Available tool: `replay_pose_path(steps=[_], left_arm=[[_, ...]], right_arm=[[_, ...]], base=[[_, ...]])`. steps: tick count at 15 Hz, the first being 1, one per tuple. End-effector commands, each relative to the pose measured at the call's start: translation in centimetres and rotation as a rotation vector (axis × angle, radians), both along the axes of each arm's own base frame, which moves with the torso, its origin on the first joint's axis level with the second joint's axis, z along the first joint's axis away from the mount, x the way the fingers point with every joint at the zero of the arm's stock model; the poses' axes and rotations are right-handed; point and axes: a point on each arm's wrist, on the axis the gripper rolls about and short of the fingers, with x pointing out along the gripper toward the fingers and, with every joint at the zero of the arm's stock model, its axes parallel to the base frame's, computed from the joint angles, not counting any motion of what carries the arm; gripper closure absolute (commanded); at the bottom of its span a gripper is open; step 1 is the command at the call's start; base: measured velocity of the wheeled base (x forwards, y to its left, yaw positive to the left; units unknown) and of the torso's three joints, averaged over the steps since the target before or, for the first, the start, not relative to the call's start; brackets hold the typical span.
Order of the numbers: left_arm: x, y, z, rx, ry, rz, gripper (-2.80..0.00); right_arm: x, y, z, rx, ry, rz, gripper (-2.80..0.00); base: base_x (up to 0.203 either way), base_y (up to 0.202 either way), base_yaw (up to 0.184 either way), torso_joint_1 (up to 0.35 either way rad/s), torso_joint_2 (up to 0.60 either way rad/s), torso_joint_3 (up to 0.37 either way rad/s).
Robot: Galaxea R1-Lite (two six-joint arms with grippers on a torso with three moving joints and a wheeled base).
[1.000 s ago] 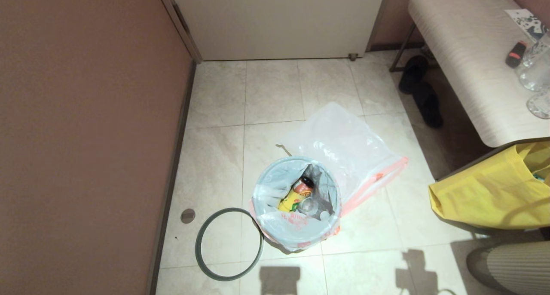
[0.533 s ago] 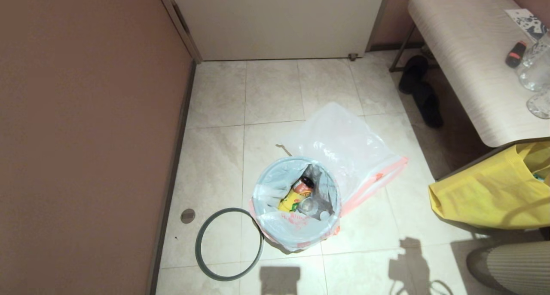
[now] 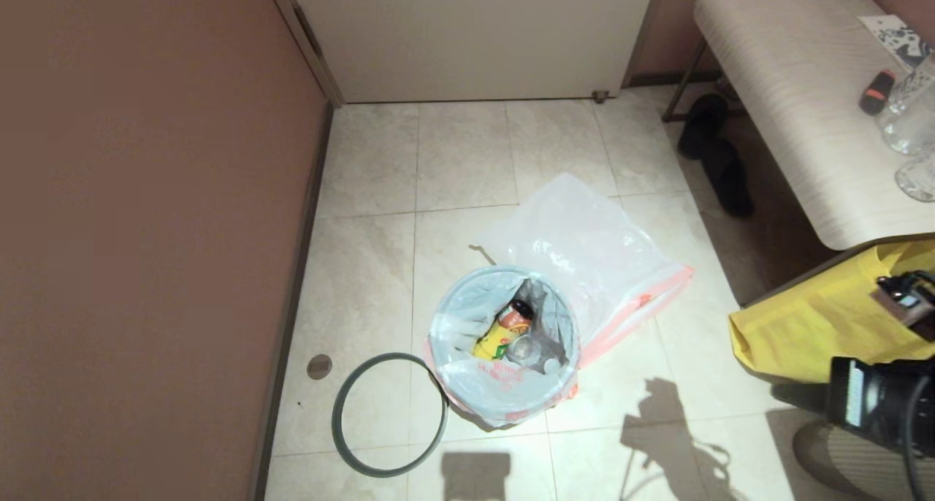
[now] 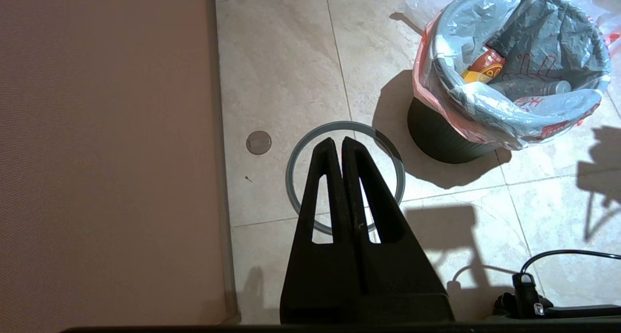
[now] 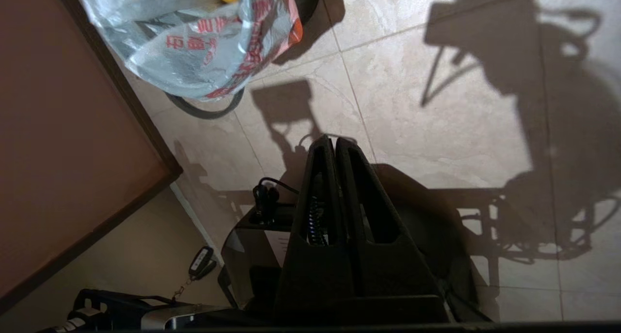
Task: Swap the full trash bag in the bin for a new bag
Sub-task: Place the trash bag on the floor
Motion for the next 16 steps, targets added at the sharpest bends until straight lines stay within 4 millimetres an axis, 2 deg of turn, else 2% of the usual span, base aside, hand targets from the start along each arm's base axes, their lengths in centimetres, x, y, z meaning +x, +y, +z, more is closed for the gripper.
replay_pose_path(steps=[1,4,7,9,12,14,16], left_arm=[[0.0,0.0,0.0,0.0,0.001,0.001,0.0],[0.0,0.0,0.0,0.0,0.001,-0.001,0.0],[0.0,0.0,0.0,0.0,0.001,0.0,0.0],[0.0,0.0,0.0,-0.001,0.001,0.001,0.0],[0.0,0.0,0.0,-0.006,0.001,0.001,0.0],[0.0,0.0,0.0,-0.006,0.001,0.001,0.0],[0.0,0.0,0.0,-0.006,0.001,0.001,0.0]], right_arm=[[4.2,2.1,-5.4,-0.044,0.196,0.044,0.0],[6.5,4.4,-9.3,-0.14,0.225,0.101,0.0],[9.0,6.7,-9.7,-0.175,0.106,0.196,0.0],[11.1,7.7,-11.5,-0.175,0.134,0.224,0.0],[15.0,8.9,-15.2,-0.203,0.168,0.264,0.0],[16.4,10.3,-16.5,-0.215,0.16,0.302,0.0],[18.6,11.2,-17.7,-0.225,0.142,0.311,0.0]], base=[[0.0,0.0,0.0,0.0,0.0,0.0],[0.0,0.0,0.0,0.0,0.0,0.0],[0.0,0.0,0.0,0.0,0.0,0.0],[0.0,0.0,0.0,0.0,0.0,0.0],[0.0,0.0,0.0,0.0,0.0,0.0],[0.0,0.0,0.0,0.0,0.0,0.0],[0.0,0.0,0.0,0.0,0.0,0.0]])
